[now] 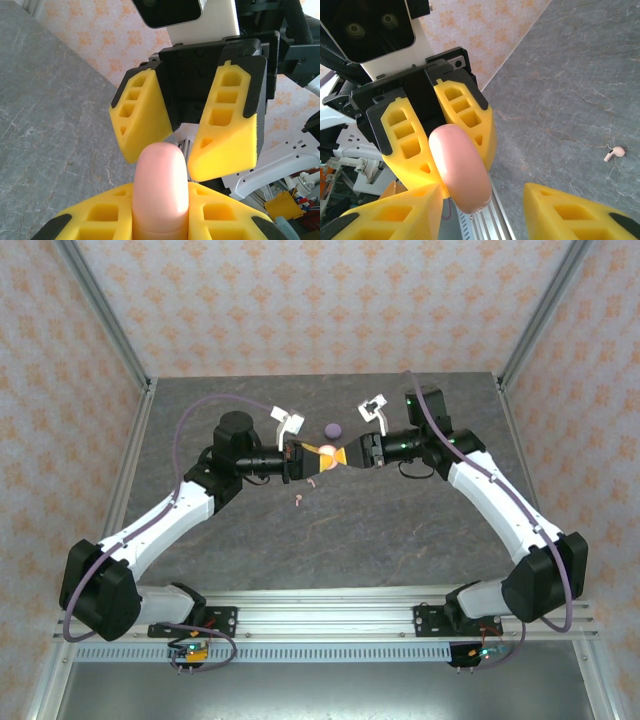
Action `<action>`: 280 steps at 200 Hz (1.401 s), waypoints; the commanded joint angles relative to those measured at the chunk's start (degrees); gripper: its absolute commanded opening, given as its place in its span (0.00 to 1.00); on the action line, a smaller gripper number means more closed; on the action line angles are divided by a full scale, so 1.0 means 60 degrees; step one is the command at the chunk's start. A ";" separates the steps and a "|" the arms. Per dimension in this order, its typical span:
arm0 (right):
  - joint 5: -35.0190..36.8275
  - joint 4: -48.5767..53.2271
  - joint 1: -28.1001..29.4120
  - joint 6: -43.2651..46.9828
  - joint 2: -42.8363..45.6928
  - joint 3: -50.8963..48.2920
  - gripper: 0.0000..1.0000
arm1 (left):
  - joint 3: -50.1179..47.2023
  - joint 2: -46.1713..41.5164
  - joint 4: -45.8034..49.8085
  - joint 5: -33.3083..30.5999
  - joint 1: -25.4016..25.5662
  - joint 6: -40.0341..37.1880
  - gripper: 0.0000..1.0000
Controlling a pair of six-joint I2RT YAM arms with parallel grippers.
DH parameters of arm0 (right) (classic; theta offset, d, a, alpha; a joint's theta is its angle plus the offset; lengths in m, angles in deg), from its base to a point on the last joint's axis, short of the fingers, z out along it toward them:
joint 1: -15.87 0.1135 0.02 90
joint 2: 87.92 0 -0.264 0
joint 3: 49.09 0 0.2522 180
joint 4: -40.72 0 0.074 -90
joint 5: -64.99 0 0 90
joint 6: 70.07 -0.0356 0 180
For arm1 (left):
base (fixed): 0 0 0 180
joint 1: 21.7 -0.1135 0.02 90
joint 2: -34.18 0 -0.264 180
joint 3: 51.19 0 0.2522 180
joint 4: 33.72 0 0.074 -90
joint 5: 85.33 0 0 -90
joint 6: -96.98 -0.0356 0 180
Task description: Insert the wireless bluetooth earbuds into the charging case
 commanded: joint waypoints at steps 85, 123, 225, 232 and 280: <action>-0.0610 0.0095 0.0253 0.0330 -0.0338 0.0595 0.27 | 0.0538 0.0104 0.0351 0.0173 0.0182 -0.0435 0.11; -0.0130 -0.0146 0.0266 0.0104 -0.0077 0.0465 0.21 | 0.0585 0.0108 0.0592 -0.0022 0.0185 -0.0547 0.21; 0.0152 -0.1016 0.0259 -0.0758 0.0333 -0.0024 0.21 | 0.0035 -0.0098 -0.0180 -0.0735 0.0185 0.0025 0.40; 0.0115 -0.1018 0.0266 -0.0773 0.0329 -0.0040 0.21 | 0.0007 -0.0086 -0.0292 -0.0739 0.0186 0.0104 0.39; 0.0094 -0.0974 0.0260 -0.0759 0.0376 -0.0213 0.21 | -0.0083 -0.0107 -0.0502 -0.0911 0.0182 0.0239 0.37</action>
